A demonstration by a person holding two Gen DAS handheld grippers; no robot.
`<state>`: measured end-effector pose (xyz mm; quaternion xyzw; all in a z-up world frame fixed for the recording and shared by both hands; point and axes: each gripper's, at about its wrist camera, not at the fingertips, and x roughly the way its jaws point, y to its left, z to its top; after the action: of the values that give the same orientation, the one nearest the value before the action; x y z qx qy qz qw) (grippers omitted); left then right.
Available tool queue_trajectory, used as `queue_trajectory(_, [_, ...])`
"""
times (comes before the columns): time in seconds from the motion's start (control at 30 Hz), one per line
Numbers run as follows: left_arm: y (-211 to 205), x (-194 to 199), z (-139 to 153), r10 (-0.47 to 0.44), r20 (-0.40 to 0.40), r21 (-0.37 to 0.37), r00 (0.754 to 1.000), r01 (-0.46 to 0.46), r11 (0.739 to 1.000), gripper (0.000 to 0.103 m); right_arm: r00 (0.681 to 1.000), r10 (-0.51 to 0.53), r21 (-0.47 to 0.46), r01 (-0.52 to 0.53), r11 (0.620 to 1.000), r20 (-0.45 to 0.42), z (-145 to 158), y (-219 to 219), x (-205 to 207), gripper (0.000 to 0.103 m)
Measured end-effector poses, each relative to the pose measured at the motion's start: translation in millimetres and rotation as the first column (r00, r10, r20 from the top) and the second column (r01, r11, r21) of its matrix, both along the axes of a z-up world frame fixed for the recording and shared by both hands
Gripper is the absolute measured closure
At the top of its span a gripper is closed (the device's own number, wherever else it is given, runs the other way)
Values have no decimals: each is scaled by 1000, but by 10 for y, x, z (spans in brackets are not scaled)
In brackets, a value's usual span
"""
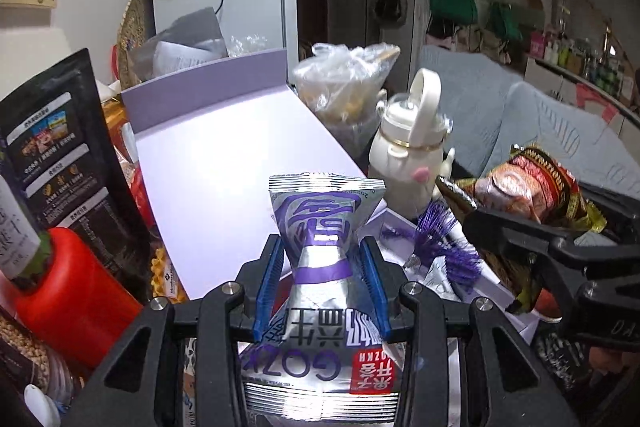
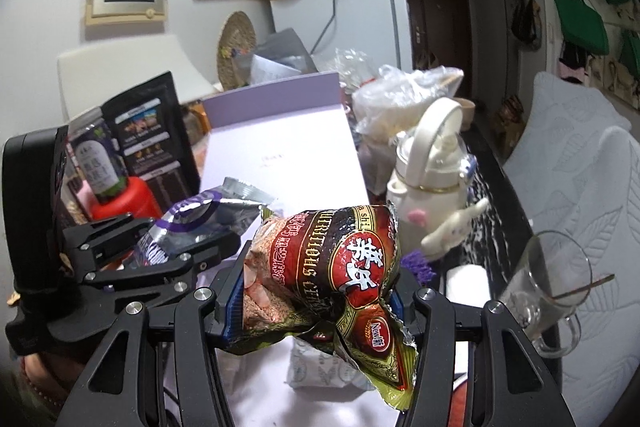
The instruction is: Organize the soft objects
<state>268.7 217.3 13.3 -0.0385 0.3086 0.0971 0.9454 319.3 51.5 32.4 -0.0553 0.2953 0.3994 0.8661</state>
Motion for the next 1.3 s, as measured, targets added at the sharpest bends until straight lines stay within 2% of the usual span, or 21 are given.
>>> queue_trajectory(0.33, [-70, 181, -313, 15, -83, 63, 996, -10, 998, 64, 999, -10, -51, 8, 999, -46, -221, 68, 141, 49])
queue_trajectory(0.63, [19, 297, -523, 46, -140, 76, 989, -36, 996, 64, 995, 12, -84, -20, 996, -96, -421, 184, 197, 48])
queue_trajectory(0.83, [83, 368, -675, 60, -201, 66, 978, -48, 997, 64, 987, 42, -63, -52, 997, -154, -512, 216, 234, 48])
queue_trajectory(1.1, [161, 417, -748, 76, -230, 50, 970, -66, 997, 64, 985, 33, -79, -47, 996, -172, -603, 276, 253, 48])
queue_trajectory(1.3, [209, 510, -869, 85, -296, 29, 951, -80, 996, 63, 983, 15, -119, -37, 992, -183, -695, 331, 276, 48])
